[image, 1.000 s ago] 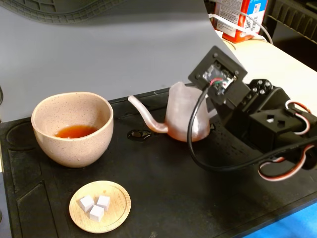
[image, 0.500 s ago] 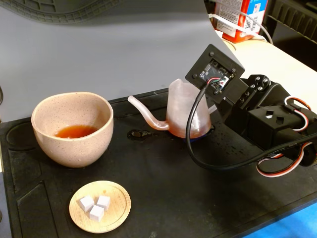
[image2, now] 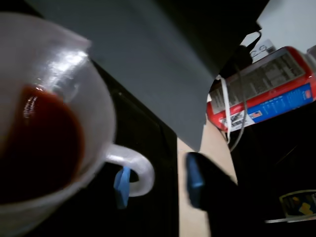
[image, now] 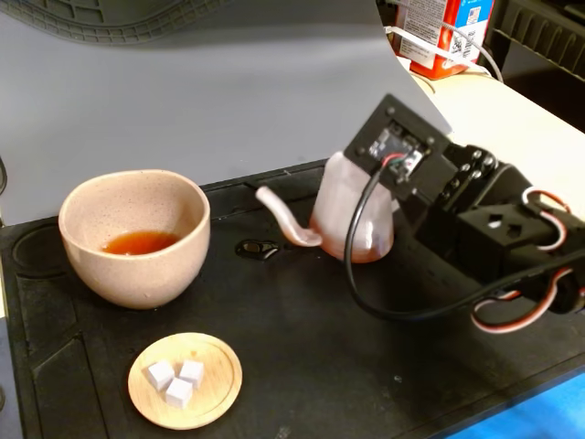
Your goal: Pick up a kettle and pour liquid into a cup.
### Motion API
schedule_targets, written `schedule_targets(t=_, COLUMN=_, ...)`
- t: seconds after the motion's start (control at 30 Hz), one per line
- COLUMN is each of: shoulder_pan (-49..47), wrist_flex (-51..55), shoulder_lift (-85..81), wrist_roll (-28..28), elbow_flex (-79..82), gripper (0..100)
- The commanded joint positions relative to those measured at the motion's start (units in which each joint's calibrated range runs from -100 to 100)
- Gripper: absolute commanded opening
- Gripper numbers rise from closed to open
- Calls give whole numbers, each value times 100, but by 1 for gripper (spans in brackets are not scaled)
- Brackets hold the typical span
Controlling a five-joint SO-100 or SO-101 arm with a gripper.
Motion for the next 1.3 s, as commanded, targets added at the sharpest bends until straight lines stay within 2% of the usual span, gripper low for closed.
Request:
schedule_targets(t=0.0, shoulder_pan=-50, wrist_flex=-109, shoulder_lift=51, wrist_roll=-13, elbow_flex=-218, gripper=22)
schedule_targets(t=0.53, shoulder_pan=-50, wrist_flex=-109, shoulder_lift=0, wrist_roll=-18, elbow_flex=-118, gripper=23)
schedule_targets(t=0.67, shoulder_pan=-103, wrist_flex=-109, shoulder_lift=-26, wrist_roll=-264, elbow_flex=-27, gripper=23)
schedule_targets(t=1.0, shoulder_pan=-103, wrist_flex=-127, shoulder_lift=-77, wrist_roll=-291, elbow_flex=290, gripper=23)
schedule_targets(t=1.27, shoulder_pan=34, wrist_flex=-109, shoulder_lift=-1408, wrist_roll=-506, elbow_flex=1488, gripper=23)
